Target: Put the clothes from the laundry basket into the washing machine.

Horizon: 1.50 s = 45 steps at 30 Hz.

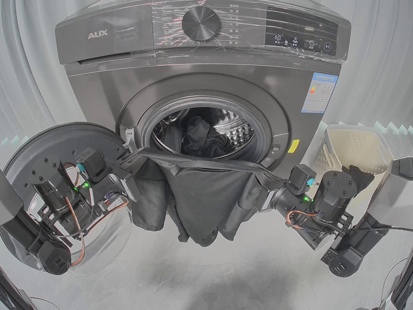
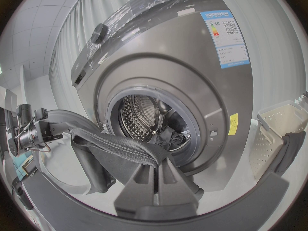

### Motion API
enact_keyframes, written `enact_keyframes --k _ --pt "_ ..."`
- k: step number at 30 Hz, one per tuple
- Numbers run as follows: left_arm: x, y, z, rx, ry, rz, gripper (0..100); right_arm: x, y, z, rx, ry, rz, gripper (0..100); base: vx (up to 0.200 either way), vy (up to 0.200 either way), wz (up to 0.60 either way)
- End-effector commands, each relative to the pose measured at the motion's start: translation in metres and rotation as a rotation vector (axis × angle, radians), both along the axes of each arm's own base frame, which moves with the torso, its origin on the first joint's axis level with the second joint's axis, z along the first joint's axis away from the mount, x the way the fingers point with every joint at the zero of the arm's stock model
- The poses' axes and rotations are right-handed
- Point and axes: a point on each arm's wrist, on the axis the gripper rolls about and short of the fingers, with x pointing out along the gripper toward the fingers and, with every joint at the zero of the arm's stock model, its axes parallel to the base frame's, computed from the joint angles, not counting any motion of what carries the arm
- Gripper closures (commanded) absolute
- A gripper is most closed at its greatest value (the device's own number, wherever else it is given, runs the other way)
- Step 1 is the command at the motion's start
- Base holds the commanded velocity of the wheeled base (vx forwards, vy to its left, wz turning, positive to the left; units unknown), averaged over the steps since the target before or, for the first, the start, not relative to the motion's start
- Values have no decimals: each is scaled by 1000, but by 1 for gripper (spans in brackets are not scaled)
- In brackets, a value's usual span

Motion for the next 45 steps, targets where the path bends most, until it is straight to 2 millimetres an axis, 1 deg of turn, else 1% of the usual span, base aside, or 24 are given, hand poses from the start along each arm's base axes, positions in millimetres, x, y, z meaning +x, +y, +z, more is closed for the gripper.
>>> enact_keyframes --k 1,9,17,24,32,35,36,37,40,45 --pt "-6 3 9 -13 -30 2 100 -4 0 13 27 -31 7 100 0 0 0" --pt "-6 5 13 -19 -44 7 100 -8 -3 14 29 -27 10 100 0 0 0" --pt "-7 7 16 -25 -55 14 100 -7 -2 32 67 -83 11 100 0 0 0" --pt "-7 8 16 -25 -55 16 100 -11 2 46 101 -124 26 100 0 0 0" --pt "-7 8 19 -28 -67 16 100 -12 2 54 116 -148 27 100 0 0 0" --pt "-13 9 25 -37 -88 13 100 -13 1 62 132 -172 26 100 0 0 0" --pt "-13 9 25 -37 -88 13 100 -13 1 62 132 -172 26 100 0 0 0" --pt "-14 9 28 -42 -99 10 100 -15 0 67 143 -184 26 100 0 0 0" --pt "-16 9 32 -47 -110 10 100 -18 0 69 149 -190 34 100 0 0 0" --pt "-16 10 31 -45 -106 10 100 -18 1 70 151 -192 35 100 0 0 0"
